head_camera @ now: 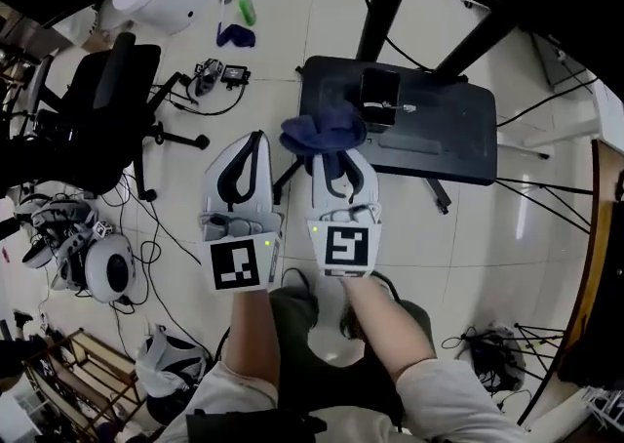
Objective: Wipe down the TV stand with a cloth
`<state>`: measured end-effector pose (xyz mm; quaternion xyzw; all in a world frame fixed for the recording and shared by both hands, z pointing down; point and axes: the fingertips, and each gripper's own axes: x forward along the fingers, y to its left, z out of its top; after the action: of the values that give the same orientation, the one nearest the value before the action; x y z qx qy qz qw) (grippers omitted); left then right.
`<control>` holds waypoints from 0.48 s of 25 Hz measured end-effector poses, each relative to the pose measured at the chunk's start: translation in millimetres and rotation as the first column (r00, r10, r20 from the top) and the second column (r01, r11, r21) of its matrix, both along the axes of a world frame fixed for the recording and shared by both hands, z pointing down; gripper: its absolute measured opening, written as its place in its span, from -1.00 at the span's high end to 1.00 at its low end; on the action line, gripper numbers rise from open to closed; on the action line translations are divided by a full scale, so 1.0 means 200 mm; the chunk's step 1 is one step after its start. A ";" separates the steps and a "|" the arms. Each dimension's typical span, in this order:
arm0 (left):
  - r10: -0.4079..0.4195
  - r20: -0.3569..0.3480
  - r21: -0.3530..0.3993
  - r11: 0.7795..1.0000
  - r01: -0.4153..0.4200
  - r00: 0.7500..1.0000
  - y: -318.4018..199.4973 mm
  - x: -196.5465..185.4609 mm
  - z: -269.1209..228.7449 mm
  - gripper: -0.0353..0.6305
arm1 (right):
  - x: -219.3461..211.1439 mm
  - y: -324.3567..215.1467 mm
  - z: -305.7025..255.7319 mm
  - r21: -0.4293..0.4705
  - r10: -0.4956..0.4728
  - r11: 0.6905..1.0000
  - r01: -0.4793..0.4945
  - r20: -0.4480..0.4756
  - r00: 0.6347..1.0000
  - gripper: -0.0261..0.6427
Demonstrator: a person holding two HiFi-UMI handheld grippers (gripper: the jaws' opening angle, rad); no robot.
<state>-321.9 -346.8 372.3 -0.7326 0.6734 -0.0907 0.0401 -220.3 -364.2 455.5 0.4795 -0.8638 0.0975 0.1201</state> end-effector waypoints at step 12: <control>0.018 -0.019 -0.097 0.995 -0.020 1.000 0.01 -0.08 -0.04 0.57 | -0.20 -0.84 0.41 -0.297 0.184 0.931 -0.211 -0.117 0.976 0.72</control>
<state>-337.1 -345.1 365.1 -0.7407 0.6617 -0.1161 -0.0008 -260.6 -533.0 537.5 0.5430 -0.7795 0.2212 0.2204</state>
